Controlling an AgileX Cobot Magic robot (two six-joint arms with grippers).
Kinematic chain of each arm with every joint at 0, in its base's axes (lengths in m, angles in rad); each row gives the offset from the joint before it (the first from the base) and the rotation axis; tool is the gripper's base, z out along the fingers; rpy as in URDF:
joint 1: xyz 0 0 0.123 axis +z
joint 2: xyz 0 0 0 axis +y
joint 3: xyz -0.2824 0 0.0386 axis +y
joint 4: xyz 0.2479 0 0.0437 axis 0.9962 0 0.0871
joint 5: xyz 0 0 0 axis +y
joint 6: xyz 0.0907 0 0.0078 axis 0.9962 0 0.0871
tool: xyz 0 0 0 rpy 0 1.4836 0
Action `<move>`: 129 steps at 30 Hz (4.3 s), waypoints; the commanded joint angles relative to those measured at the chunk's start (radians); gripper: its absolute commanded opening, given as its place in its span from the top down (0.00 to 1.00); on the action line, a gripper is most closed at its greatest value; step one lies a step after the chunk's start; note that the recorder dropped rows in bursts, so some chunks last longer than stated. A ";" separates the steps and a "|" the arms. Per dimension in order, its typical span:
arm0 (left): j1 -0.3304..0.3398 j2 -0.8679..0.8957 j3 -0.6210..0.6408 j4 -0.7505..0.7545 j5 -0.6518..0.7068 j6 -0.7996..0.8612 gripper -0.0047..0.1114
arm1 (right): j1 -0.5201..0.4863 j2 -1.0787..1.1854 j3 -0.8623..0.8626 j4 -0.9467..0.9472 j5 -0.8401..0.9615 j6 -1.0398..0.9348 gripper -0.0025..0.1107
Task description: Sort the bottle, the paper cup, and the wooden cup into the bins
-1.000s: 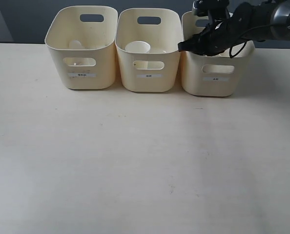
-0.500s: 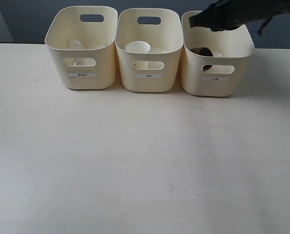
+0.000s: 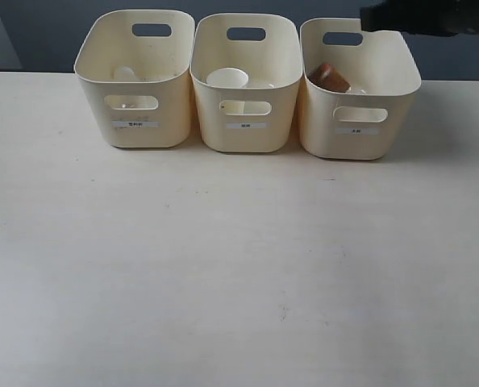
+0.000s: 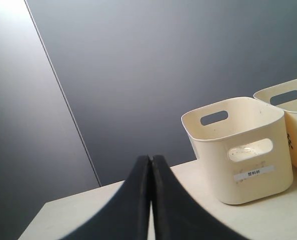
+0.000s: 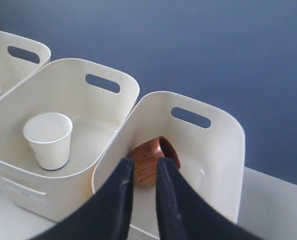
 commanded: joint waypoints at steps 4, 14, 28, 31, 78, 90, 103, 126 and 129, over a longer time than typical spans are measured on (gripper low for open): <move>-0.001 -0.002 0.002 0.000 -0.006 -0.002 0.96 | 0.004 -0.260 0.139 -0.008 -0.016 -0.006 0.82; -0.001 -0.002 0.002 0.000 -0.006 -0.002 0.96 | 0.004 -0.655 0.293 0.003 0.129 -0.002 0.82; -0.001 -0.002 0.002 0.000 -0.006 -0.002 0.96 | 0.004 -1.192 0.349 0.036 0.432 0.000 0.82; -0.001 -0.002 0.002 0.000 -0.006 -0.002 0.96 | 0.004 -1.284 0.383 0.057 0.453 0.002 0.82; -0.001 -0.002 0.002 0.000 -0.006 -0.002 0.96 | -0.327 -1.393 0.981 0.079 0.245 0.087 0.82; -0.001 -0.002 0.002 0.000 -0.006 -0.002 0.96 | -0.327 -1.393 1.006 0.085 0.238 0.087 0.82; -0.001 -0.002 0.002 0.000 -0.006 -0.002 0.96 | -0.406 -1.393 1.006 -0.092 -0.120 0.087 0.82; -0.001 -0.002 0.002 0.000 -0.006 -0.002 0.96 | -0.344 -1.393 1.006 -0.250 0.019 0.087 0.82; -0.001 -0.002 0.002 0.000 -0.006 -0.002 0.96 | -0.344 -1.393 1.006 -0.250 0.019 0.087 0.82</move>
